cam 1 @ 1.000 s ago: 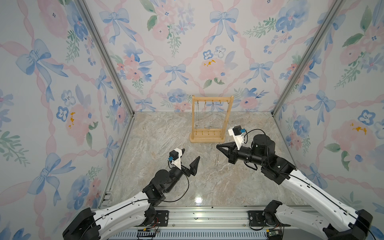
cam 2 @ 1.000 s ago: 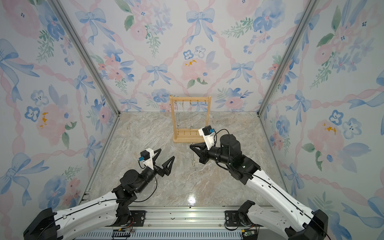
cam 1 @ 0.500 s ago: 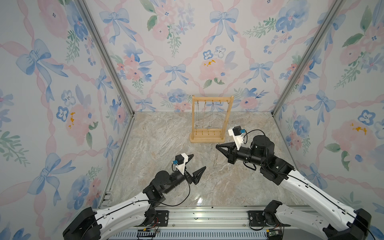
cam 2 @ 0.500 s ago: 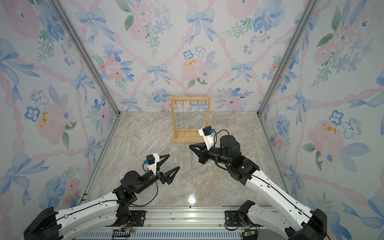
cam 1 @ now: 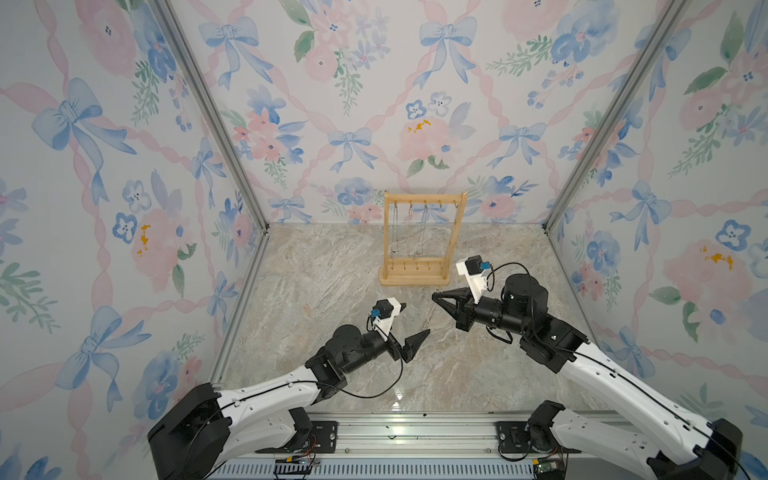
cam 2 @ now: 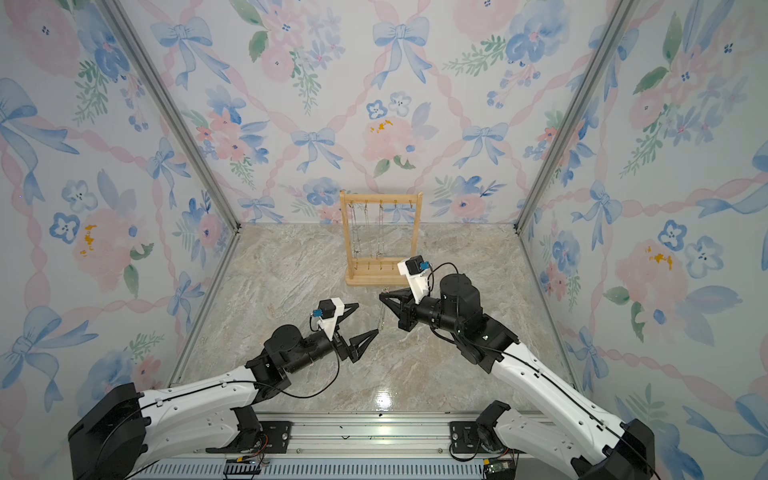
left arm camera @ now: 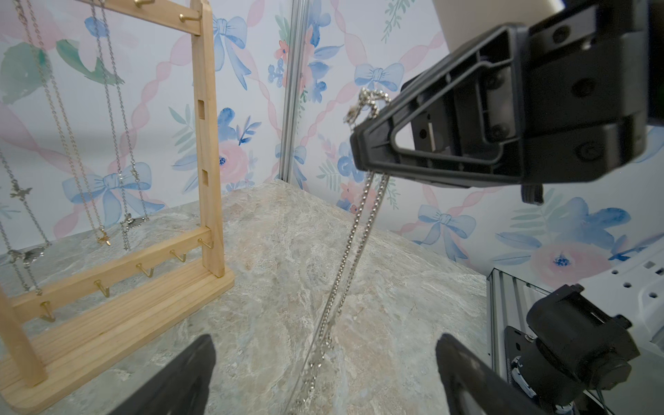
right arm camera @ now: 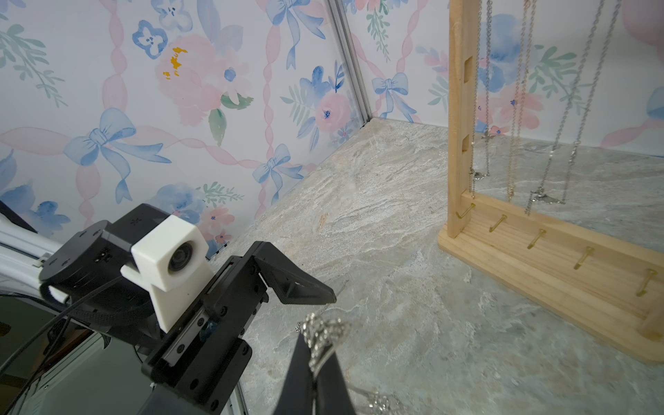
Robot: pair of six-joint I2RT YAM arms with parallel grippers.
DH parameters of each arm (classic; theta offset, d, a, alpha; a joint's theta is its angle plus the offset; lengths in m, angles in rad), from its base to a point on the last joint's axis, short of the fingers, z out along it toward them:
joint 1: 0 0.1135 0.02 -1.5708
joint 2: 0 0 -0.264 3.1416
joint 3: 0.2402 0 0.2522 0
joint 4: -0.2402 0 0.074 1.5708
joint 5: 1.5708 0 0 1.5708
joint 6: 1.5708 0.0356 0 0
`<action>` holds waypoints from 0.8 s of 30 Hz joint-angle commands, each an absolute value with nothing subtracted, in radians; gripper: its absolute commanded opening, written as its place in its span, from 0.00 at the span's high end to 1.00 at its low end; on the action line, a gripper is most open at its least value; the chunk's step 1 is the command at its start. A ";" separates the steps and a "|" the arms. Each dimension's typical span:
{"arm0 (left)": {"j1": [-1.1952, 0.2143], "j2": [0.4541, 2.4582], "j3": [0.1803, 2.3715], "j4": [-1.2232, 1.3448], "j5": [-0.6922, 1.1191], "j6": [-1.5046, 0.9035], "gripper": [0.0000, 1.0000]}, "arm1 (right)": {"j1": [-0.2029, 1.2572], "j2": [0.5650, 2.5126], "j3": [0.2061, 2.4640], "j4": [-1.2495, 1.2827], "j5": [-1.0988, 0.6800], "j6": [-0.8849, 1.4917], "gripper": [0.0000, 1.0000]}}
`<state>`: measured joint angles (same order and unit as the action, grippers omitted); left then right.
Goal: Take the necklace off the jewelry display stand
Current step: Place the necklace at the center of the board.
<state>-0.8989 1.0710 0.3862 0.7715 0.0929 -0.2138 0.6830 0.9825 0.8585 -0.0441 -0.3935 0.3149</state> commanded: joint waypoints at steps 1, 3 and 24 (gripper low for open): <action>-0.905 1.097 0.432 0.796 0.135 -0.163 0.02 | 0.695 0.958 0.845 -0.003 -0.403 0.329 1.00; -0.905 1.119 0.449 0.796 0.143 -0.150 0.02 | 0.694 0.955 0.839 -0.001 -0.403 0.333 1.00; -0.898 1.227 0.575 0.716 0.094 -0.059 0.02 | 0.695 0.939 0.814 0.015 -0.402 0.341 1.00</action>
<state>-0.8997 1.2091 0.5278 0.7593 0.1047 -0.1066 0.6830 0.9470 0.8253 -0.0162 -0.3935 0.3302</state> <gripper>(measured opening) 0.980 0.047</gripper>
